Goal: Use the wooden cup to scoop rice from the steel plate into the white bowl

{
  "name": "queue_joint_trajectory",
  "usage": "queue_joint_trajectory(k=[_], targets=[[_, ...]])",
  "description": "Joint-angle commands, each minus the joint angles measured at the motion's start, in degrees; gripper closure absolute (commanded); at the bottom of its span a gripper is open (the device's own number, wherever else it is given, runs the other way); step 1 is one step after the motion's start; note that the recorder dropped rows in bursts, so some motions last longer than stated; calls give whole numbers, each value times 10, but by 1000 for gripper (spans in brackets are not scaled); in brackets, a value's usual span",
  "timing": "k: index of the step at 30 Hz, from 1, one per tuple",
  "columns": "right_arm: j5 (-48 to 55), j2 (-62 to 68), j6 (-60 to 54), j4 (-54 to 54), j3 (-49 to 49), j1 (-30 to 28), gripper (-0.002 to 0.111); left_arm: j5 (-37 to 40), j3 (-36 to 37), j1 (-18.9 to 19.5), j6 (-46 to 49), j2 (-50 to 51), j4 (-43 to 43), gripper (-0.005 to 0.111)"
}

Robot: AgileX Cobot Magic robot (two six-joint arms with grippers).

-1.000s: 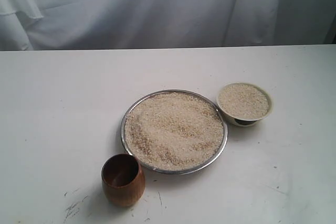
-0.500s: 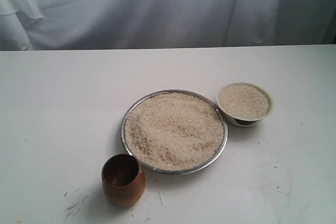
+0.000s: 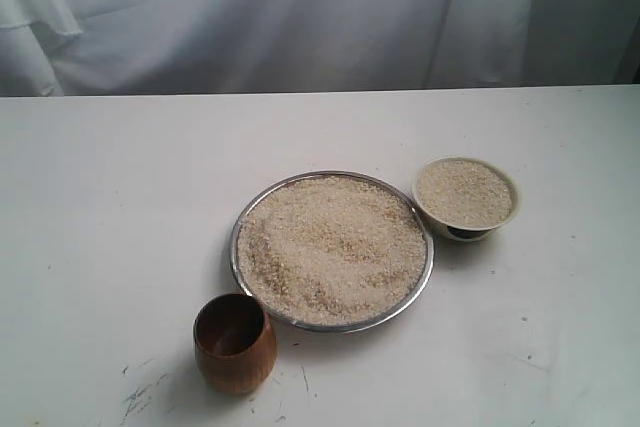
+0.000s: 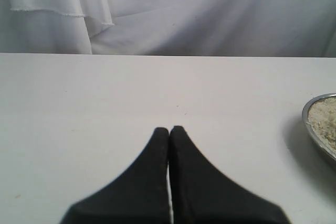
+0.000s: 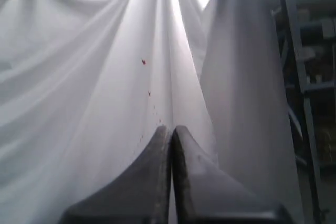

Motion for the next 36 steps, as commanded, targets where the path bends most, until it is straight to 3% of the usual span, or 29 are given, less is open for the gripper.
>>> queue_joint_trajectory(k=[1,7,14,27,33,36], targets=[[81,116,10,5,-55,26,108,-4,3,-1,-2,-3,0,107],[201,236,-30,5,-96,105,108,-4,3,-1,-2,-3,0,107],[236,304,-49,6,-97,165,108,-4,3,-1,-2,-3,0,107],[228,308,-51,61,-106,177,108,-4,3,-1,-2,-3,0,107],[336,344,-92,77,-184,180,108,-4,3,-1,-2,-3,0,107],[428,392,-153,123,-268,206,108,-4,3,-1,-2,-3,0,107]])
